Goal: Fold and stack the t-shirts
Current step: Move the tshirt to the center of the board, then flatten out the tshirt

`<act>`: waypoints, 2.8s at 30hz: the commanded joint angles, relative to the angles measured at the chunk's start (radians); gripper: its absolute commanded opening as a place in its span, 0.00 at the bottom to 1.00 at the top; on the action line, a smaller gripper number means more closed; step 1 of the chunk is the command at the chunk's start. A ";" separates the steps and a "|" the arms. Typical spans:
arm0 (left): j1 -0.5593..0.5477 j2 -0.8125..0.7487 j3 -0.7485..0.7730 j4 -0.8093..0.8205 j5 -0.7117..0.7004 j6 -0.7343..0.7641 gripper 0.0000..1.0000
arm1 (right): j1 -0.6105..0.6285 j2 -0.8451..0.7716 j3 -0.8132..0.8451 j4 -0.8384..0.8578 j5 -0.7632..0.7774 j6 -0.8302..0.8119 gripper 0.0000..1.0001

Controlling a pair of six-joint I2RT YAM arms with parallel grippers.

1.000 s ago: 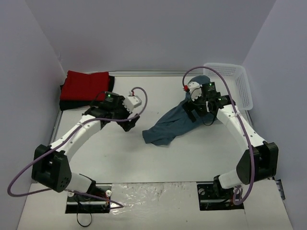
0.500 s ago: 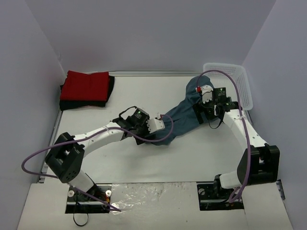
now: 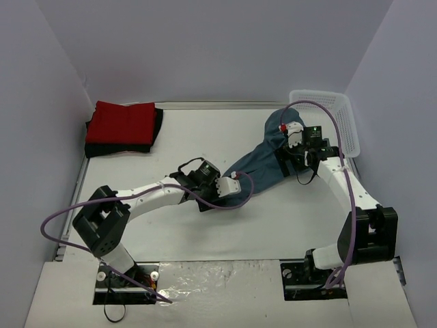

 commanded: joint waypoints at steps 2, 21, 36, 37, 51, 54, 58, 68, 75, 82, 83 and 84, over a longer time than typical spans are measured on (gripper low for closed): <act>-0.010 0.031 0.035 -0.038 0.036 0.016 0.69 | -0.007 -0.013 -0.025 0.003 0.026 0.014 1.00; -0.030 0.123 0.063 -0.029 -0.079 0.008 0.02 | -0.008 -0.010 -0.046 0.004 0.034 0.004 1.00; 0.077 -0.391 0.092 0.034 -0.346 0.079 0.02 | -0.037 -0.040 -0.031 0.021 0.057 0.032 1.00; 0.101 -0.423 0.092 0.037 -0.350 0.065 0.02 | -0.039 -0.040 -0.031 0.023 0.055 0.031 1.00; 0.244 -0.486 0.011 0.129 -0.560 -0.032 0.02 | -0.040 -0.033 -0.002 0.024 0.060 0.029 1.00; 0.286 -0.492 0.009 0.124 -0.596 -0.058 0.02 | -0.039 -0.017 0.013 0.024 0.069 0.024 1.00; 0.310 -0.510 -0.012 0.124 -0.602 -0.064 0.02 | -0.040 0.037 0.070 0.024 0.089 0.029 0.99; 0.338 -0.527 -0.048 0.117 -0.616 -0.084 0.02 | -0.060 0.186 0.182 0.043 0.234 -0.008 1.00; 0.356 -0.507 -0.074 0.115 -0.608 -0.081 0.02 | -0.071 0.299 0.234 0.059 0.265 0.004 1.00; 0.363 -0.509 -0.103 0.107 -0.587 -0.084 0.02 | -0.076 0.390 0.274 0.066 0.340 0.053 0.76; 0.363 -0.510 -0.107 0.107 -0.582 -0.087 0.02 | -0.076 0.395 0.277 0.069 0.366 0.060 0.72; 0.363 -0.511 -0.112 0.104 -0.576 -0.090 0.02 | -0.077 0.398 0.279 0.072 0.379 0.067 0.68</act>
